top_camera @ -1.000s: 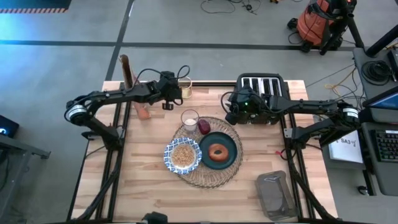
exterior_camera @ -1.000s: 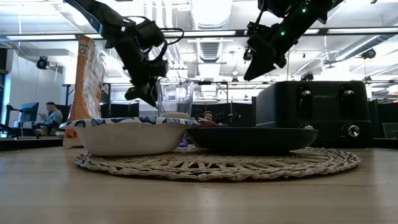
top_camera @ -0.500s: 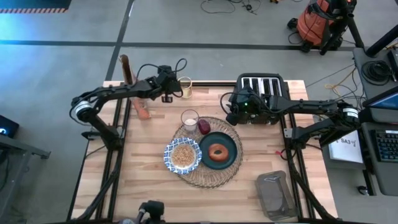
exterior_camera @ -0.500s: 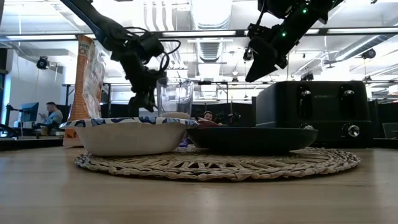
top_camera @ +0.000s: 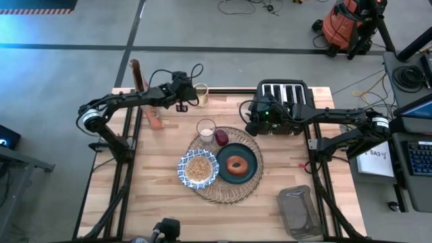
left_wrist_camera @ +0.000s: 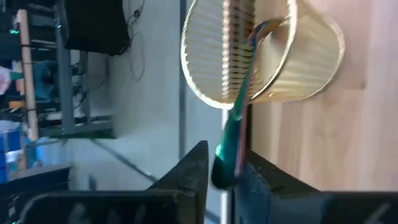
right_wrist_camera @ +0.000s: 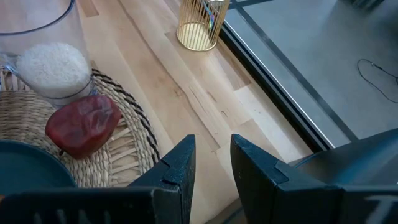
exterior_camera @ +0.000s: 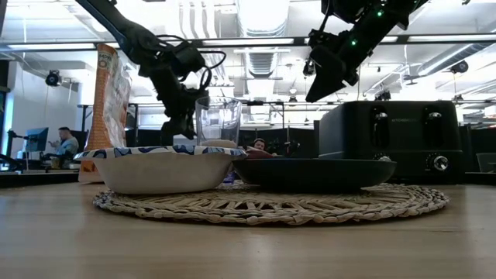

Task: Arrange a breakfast setting
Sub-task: Put the violet spoon to the left of the brown placemat

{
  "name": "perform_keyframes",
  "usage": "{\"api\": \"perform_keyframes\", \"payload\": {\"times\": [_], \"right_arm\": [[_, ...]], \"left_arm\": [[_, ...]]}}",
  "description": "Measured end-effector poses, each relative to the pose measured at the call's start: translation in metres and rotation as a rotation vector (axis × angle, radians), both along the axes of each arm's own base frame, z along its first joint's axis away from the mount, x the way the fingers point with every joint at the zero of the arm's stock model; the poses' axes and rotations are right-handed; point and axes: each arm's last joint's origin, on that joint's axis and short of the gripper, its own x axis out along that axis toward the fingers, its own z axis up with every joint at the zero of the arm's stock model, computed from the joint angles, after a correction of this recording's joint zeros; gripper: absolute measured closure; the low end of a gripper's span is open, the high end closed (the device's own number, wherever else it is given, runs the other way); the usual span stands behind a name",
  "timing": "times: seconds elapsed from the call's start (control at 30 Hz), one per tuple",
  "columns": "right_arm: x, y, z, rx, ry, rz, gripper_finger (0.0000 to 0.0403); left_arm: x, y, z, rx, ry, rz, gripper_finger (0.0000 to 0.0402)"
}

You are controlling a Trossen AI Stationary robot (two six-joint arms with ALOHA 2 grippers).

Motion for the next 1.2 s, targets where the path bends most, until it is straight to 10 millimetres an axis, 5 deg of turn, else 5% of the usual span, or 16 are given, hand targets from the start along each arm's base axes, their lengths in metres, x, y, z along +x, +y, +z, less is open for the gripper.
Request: {"api": "perform_keyframes", "payload": {"times": [1.2], "right_arm": [[0.000,0.000,0.000,0.006,-0.004,-0.006,0.0312]], "left_arm": [[0.007,-0.011,0.006,-0.025,-0.014,-0.064,0.0401]]}}
